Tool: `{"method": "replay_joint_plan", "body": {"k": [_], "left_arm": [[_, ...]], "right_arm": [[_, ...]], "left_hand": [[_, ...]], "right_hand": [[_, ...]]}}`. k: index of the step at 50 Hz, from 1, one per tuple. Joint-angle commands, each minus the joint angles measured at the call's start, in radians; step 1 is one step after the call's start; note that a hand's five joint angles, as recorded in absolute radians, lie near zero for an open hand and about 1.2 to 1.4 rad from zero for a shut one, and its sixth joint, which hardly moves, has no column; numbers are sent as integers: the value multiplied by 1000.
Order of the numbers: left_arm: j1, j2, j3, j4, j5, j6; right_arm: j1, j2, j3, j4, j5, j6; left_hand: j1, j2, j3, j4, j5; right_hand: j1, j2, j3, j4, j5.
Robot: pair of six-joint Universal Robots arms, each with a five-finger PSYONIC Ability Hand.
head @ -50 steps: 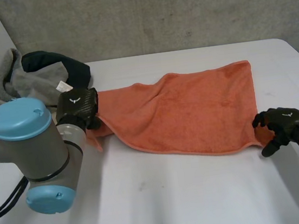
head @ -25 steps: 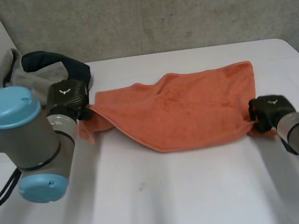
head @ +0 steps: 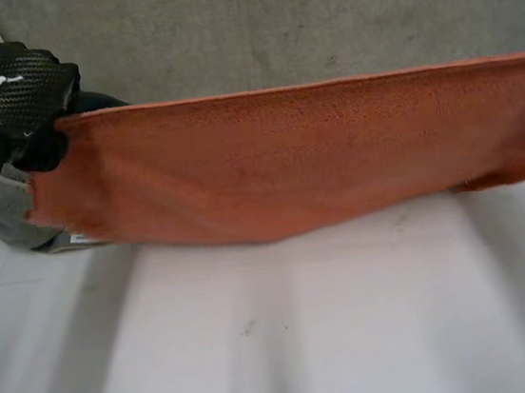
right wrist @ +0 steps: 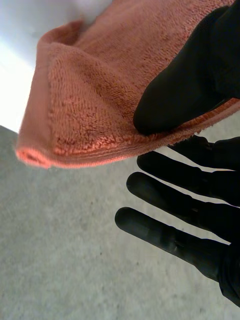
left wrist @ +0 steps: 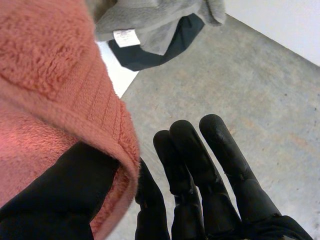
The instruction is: Fold the laundry.
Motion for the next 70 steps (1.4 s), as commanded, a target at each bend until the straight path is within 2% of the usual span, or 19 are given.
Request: {"method": "replay_joint_plan", "body": {"k": [1,5,6,10,12,14,15,17,19,20,23,26,33,37,46,55,59,63,70], "left_arm": [[-8,-163,-38,21,-1,106],[-14,-341,15,90,-1,131],[-23,-434,78,149,-7,137],[-52,-575,233,249,-7,139],[-57,-628,331,300,-10,137],[-68,-683,481,378,-23,120],[-71,-695,527,406,-24,117],[-80,-720,656,516,-40,104],[-89,-720,704,590,-44,82],[-94,-715,736,670,-61,46],[-97,-703,746,751,-90,4],[-95,-672,739,799,-112,-24],[-91,-640,577,737,-112,-27],[-95,-634,428,723,-109,-25],[-103,-628,109,737,-99,-22],[-88,-683,-95,792,-58,-19],[-65,-703,-135,818,-56,-18],[-34,-723,-144,820,-56,2],[18,-728,-161,814,-55,100]], "right_arm": [[0,169,-21,91,-17,-83],[33,324,-62,70,15,-67],[46,350,-81,59,30,-61],[96,467,-188,-65,133,-5],[119,516,-284,-193,187,39],[136,533,-346,-295,213,80],[150,536,-392,-412,230,128],[161,532,-420,-540,244,182],[167,510,-426,-710,260,235],[165,497,-426,-758,264,245],[167,455,-424,-869,276,252],[169,447,-426,-872,273,255],[167,438,-345,-866,264,255],[165,441,-259,-846,239,251],[152,481,3,-688,115,255],[119,539,231,-688,98,237],[113,559,271,-688,95,203],[101,558,283,-686,81,180],[89,547,281,-679,81,179]], "left_hand": [[237,199,204,195,241],[237,199,204,195,241],[237,199,204,195,241],[237,199,204,195,241],[237,199,204,195,241],[237,199,204,195,241],[237,199,204,195,241],[237,199,204,195,241],[237,199,204,195,241],[237,199,204,195,241],[237,199,204,195,241],[237,199,204,195,241],[237,199,204,195,241],[237,199,204,195,241],[237,199,204,195,241],[237,199,204,195,241],[-155,-193,-188,-197,-150],[-393,-431,-426,-435,-389],[-467,-505,-500,-509,-463]], "right_hand": [[269,215,208,199,228],[269,215,208,199,228],[269,215,208,199,228],[269,215,208,199,228],[269,215,208,199,228],[269,215,208,199,228],[269,215,208,199,228],[269,215,208,199,228],[269,215,208,199,228],[269,215,208,199,228],[269,215,208,199,228],[269,215,208,199,228],[269,215,208,199,228],[269,215,208,199,228],[269,215,208,199,228],[269,215,208,199,228],[269,215,208,199,228],[269,215,208,199,228],[269,215,208,199,228]]}}
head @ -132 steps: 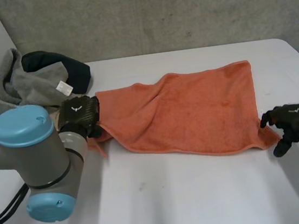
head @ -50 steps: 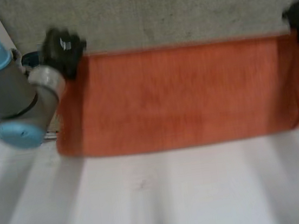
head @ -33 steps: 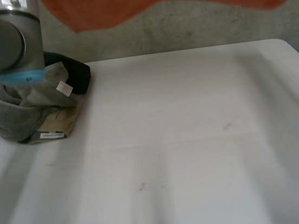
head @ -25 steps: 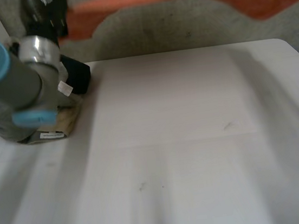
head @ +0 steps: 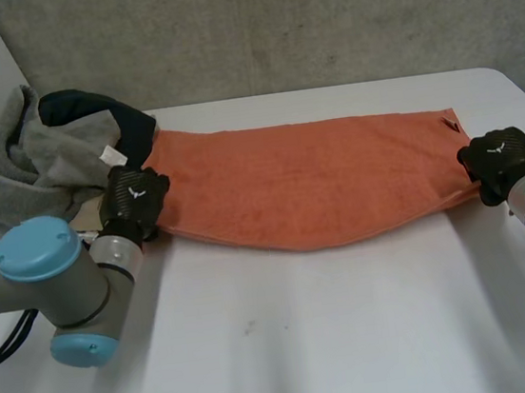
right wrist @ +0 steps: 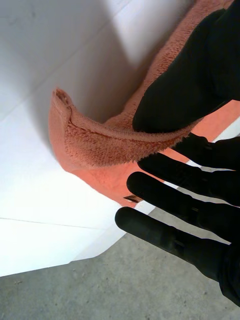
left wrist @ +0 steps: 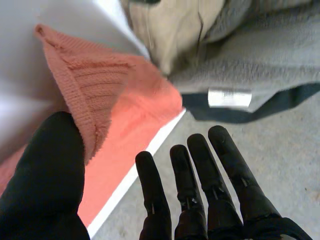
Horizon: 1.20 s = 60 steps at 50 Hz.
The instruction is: Fold the laundry.
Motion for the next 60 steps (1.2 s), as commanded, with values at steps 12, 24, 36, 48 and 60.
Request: {"method": "replay_joint_plan", "body": {"k": [12,24,36,48,60], "left_arm": [[84,64,-109,-48,41,119],[75,489,-391,-388,60,178],[71,697,-447,-857,71,350],[-32,320,-125,-343,22,307],[-74,-138,400,-274,-195,309]], "right_arm": [[-10,-11,0,38,2,-10],[-111,-202,49,504,-32,-363],[-248,-363,165,708,-44,-673],[-102,-104,27,203,-34,-464],[-25,199,-270,-92,25,-450]], "left_hand": [[722,725,724,731,739],[722,725,724,731,739],[722,725,724,731,739],[722,725,724,731,739],[722,725,724,731,739]], "right_hand": [[269,215,206,199,213],[269,215,206,199,213],[269,215,206,199,213],[269,215,206,199,213],[269,215,206,199,213]]}}
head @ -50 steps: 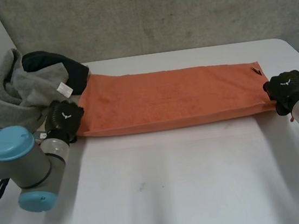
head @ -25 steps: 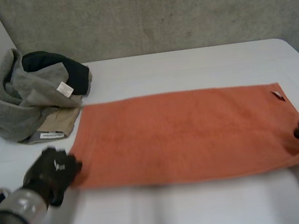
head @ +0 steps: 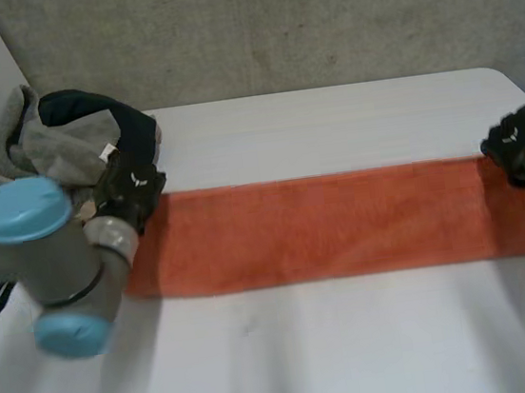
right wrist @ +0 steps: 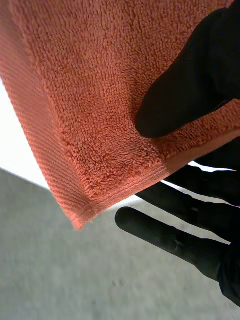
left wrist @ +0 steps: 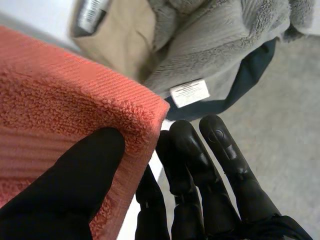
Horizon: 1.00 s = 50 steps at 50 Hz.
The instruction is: Fold the laundry.
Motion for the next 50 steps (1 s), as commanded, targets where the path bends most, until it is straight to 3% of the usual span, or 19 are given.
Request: {"method": "replay_joint_plan", "body": {"k": [1,8,9,10,11,12,13,14,16,22,27,32,34,40,48,50], "left_arm": [[-11,-256,321,-3,-99,5],[-21,-444,583,5,-104,8],[-26,-467,614,7,-104,9],[-34,-480,629,8,-102,8],[-38,-484,633,8,-99,8],[-46,-487,636,8,-97,9],[-64,-491,636,10,-96,9],[-73,-489,636,13,-94,8],[-101,-483,627,16,-94,-1],[-136,-387,545,22,-97,-6],[-135,-256,426,19,-96,-56],[-132,-114,286,13,-68,-245],[-129,-77,245,11,-38,-311],[-121,34,101,11,97,-467],[-116,46,54,13,102,-474],[-113,46,54,13,99,-474]], "right_arm": [[37,186,-205,-104,49,-11],[64,330,-372,-143,45,12],[67,347,-388,-153,49,17],[72,364,-404,-167,51,20],[78,390,-424,-192,57,26],[83,398,-431,-201,58,26],[86,403,-435,-209,60,31],[89,404,-437,-209,61,35],[95,384,-435,-206,68,57],[83,220,-351,-98,86,193],[13,21,-262,174,-6,334],[-90,-18,-192,405,-127,353],[-119,-18,-147,466,-165,353],[-186,-19,-35,373,-190,348],[-196,39,29,138,-182,347],[-193,71,25,108,-179,345]], "left_hand": [[226,199,205,195,244],[226,199,205,195,244],[226,199,205,195,244],[128,101,106,96,146],[-152,-179,-174,-184,-134],[-701,-729,-723,-733,-684],[-884,-911,-906,-916,-867],[-810,-838,-832,-842,-793],[-995,-1023,-1017,-1027,-978],[-995,-1023,-1017,-1027,-978],[-995,-1023,-1017,-1027,-978],[-995,-1023,-1017,-1027,-978],[-995,-1023,-1017,-1027,-978],[-995,-1023,-1017,-1027,-978],[-995,-1023,-1017,-1027,-978],[-995,-1023,-1017,-1027,-978]], "right_hand": [[269,215,206,199,207],[269,215,206,199,207],[162,108,99,92,100],[-225,-279,-288,-296,-287],[-953,-1007,-1016,-1023,-1015],[-953,-1007,-1016,-1023,-1015],[-953,-1007,-1016,-1023,-1015],[-953,-1007,-1016,-1023,-1015],[-953,-1007,-1016,-1023,-1015],[-953,-1007,-1016,-1023,-1015],[-953,-1007,-1016,-1023,-1015],[-949,-1003,-1012,-1019,-1011],[-844,-898,-906,-914,-906],[-655,-709,-718,-726,-717],[-602,-656,-665,-672,-664],[-480,-534,-543,-550,-542]]}}
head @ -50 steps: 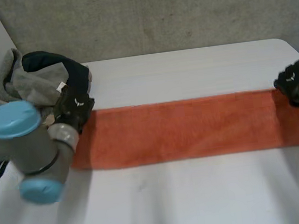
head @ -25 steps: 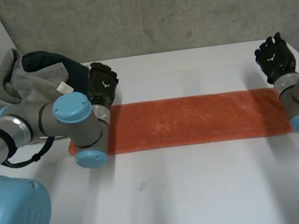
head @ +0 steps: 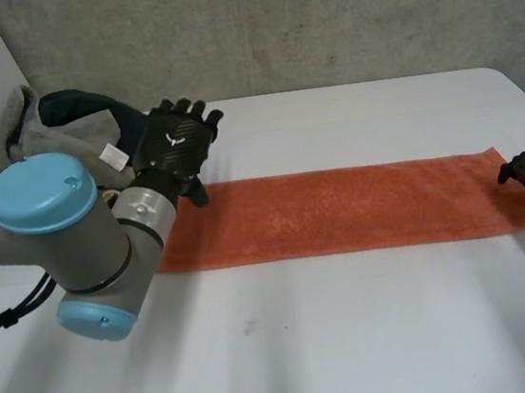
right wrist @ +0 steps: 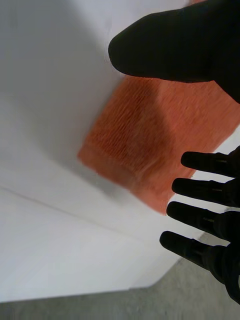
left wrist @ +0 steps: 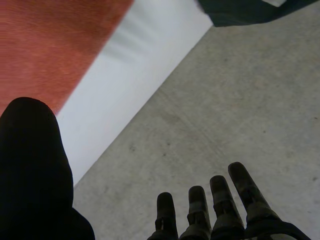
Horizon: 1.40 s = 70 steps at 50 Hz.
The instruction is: Fold the laundry.
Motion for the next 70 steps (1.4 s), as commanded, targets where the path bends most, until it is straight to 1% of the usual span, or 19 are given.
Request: {"method": "replay_joint_plan", "body": {"k": [1,3,4,11,16,22,27,34,39,46,48,51,54,55,61,64,67,69,70], "left_arm": [[8,-1,-20,1,-3,2],[14,-1,-25,1,-5,1],[15,-1,-28,1,-5,1],[25,31,-51,0,-5,2],[31,85,-88,0,-3,-4],[78,145,-146,1,4,-5],[91,168,-163,1,-2,-7],[112,199,-190,3,-2,-8],[112,203,-207,4,-2,-8],[103,196,-215,8,0,-8],[103,191,-213,8,0,-8],[100,189,-210,8,0,-8],[89,188,-204,8,0,-8],[86,188,-201,8,0,-8],[69,188,-187,9,1,-8],[57,188,-186,11,1,-8],[49,185,-186,12,1,-8],[46,179,-187,12,1,-8],[46,176,-187,12,1,-8]], "right_arm": [[4,82,24,-180,13,-3],[4,91,19,-187,19,-3],[1,90,16,-195,34,-3],[-60,42,15,-236,138,-20],[-161,-33,-10,-246,160,-220],[-138,-37,-37,-267,149,-445],[87,-44,-63,-347,100,-411],[464,-53,-71,-450,-44,-393],[706,48,-114,-465,-139,-393],[868,225,-201,-424,-121,-396],[873,243,-217,-401,-57,-391],[874,214,-205,-384,83,-356],[861,161,-179,-379,169,-272],[822,113,-151,-373,206,-174],[669,-60,-31,-244,204,195],[592,-70,28,-129,195,239],[499,-53,96,-80,204,164],[453,-47,127,-88,209,103],[414,-39,142,-106,211,48]], "left_hand": [[-20,-36,-35,-28,-49],[-19,-35,-34,-27,-48],[-19,-35,-34,-27,-48],[-19,-35,-34,-27,-48],[-19,-35,-34,-27,-48],[-19,-35,-34,-27,-48],[-19,-35,-34,-27,-48],[-16,-32,-31,-24,-45],[-19,-35,-34,-27,-48],[-19,-35,-34,-27,-48],[-19,-35,-34,-27,-48],[-19,-35,-34,-27,-48],[-19,-35,-34,-27,-48],[-19,-35,-34,-27,-48],[-19,-35,-34,-27,-48],[-19,-35,-34,-27,-48],[-19,-35,-34,-27,-48],[-19,-35,-34,-27,-48],[-19,-35,-34,-27,-48]], "right_hand": [[335,352,339,330,323],[850,866,853,845,838],[968,985,972,963,956],[969,986,973,964,957],[969,986,973,964,957],[969,986,973,964,957],[969,986,973,964,957],[969,986,973,964,957],[969,986,973,964,957],[969,986,973,964,957],[953,970,956,948,941],[-253,-236,-249,-257,-264],[-253,-236,-249,-257,-264],[-253,-236,-249,-257,-264],[-253,-236,-249,-257,-264],[-253,-236,-249,-257,-264],[-253,-236,-249,-257,-264],[61,78,65,56,49],[476,493,479,471,464]]}}
